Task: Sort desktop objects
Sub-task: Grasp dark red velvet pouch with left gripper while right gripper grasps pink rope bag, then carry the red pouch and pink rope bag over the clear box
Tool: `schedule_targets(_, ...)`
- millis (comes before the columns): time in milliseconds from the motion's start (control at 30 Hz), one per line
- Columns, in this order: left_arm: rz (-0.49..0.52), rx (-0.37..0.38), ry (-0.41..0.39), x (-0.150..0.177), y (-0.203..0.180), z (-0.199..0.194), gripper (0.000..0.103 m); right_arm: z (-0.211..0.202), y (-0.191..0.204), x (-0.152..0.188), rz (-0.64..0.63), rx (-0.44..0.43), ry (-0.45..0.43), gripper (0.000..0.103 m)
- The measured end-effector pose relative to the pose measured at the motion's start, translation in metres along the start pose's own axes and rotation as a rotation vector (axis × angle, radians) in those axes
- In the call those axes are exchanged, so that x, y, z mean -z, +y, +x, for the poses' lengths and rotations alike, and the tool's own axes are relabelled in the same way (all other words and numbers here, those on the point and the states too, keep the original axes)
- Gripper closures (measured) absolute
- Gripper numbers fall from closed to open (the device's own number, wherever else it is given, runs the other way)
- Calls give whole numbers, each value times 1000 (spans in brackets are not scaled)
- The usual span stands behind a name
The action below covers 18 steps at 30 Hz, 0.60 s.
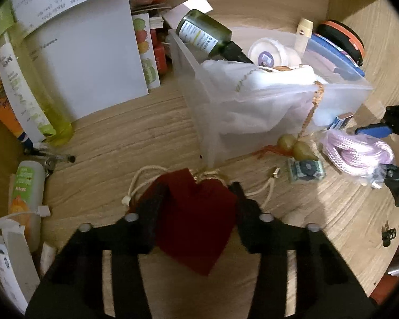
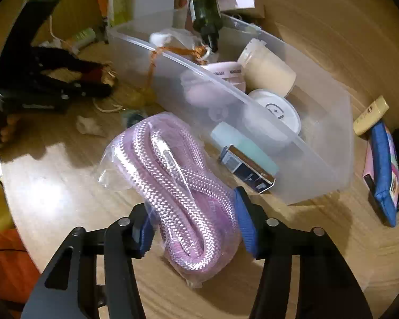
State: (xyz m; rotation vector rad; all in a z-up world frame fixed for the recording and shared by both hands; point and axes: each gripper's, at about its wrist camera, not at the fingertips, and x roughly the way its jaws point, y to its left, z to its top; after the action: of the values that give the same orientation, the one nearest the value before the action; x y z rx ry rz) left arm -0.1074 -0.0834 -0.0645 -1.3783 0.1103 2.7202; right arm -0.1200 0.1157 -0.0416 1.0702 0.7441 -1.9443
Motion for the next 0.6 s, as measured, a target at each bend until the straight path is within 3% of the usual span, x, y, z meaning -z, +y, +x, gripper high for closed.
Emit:
schedule_targets(267,-77,23,-57,5,6,-25,76,-30,4,5,20,-9,-87,80)
schedule_targets(600,-126,26,-195,-1,9,-76,76,-51,-7,9,92,-15,-144,84)
